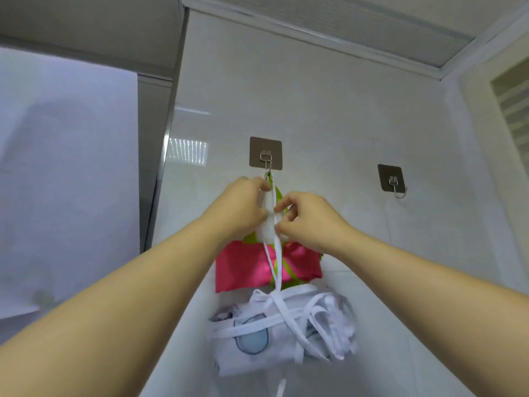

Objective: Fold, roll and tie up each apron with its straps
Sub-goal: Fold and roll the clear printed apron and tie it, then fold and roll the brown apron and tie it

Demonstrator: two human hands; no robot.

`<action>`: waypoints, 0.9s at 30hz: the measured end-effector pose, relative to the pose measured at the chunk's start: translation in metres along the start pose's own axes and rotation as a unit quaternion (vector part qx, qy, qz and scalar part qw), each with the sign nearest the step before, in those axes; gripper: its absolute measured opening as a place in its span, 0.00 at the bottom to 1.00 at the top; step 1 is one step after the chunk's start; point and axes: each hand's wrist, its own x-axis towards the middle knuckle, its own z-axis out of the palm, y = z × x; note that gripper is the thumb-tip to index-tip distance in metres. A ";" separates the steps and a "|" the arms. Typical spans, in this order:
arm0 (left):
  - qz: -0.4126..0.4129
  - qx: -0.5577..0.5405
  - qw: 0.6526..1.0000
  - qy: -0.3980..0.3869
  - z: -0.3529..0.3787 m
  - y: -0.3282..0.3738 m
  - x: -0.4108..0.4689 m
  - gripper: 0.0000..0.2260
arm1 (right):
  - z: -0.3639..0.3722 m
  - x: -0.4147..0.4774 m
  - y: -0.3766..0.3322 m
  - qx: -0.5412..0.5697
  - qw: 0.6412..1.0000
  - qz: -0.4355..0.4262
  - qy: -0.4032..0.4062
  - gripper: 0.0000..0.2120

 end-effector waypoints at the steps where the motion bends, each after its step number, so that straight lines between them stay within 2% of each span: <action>1: 0.001 0.003 1.000 -0.002 0.004 0.002 -0.010 0.21 | 0.002 -0.011 0.002 0.000 1.000 0.001 -0.012 0.08; 4: 0.013 0.063 0.998 -0.008 0.020 0.010 -0.048 0.19 | 0.011 -0.056 0.012 -0.021 0.999 -0.018 -0.044 0.06; 8: 0.042 0.144 0.989 0.011 0.043 0.020 -0.094 0.16 | 0.016 -0.110 0.034 -0.064 0.995 -0.024 -0.069 0.08; 11: 0.084 0.166 0.979 0.082 0.057 0.027 -0.120 0.14 | 0.008 -0.141 0.045 -0.076 0.994 -0.036 -0.069 0.12; 13: 0.116 0.135 0.975 0.130 0.070 0.042 -0.139 0.14 | -0.005 -0.166 0.052 -0.076 0.995 -0.036 -0.054 0.13; 16: 0.154 0.037 0.977 0.144 0.090 0.077 -0.169 0.12 | -0.029 -0.209 0.059 -0.080 0.996 0.005 -0.048 0.12; 21: 0.153 -0.168 0.974 -0.025 0.153 0.165 -0.233 0.11 | -0.081 -0.321 0.087 -0.092 0.982 0.150 -0.073 0.09; 24: 0.161 -0.263 0.938 -0.158 0.194 0.237 -0.295 0.10 | -0.126 -0.417 0.100 -0.094 0.948 0.293 -0.078 0.07; 27: 0.173 -0.316 0.894 -0.268 0.220 0.304 -0.364 0.09 | -0.168 -0.515 0.100 -0.117 0.894 0.419 -0.109 0.06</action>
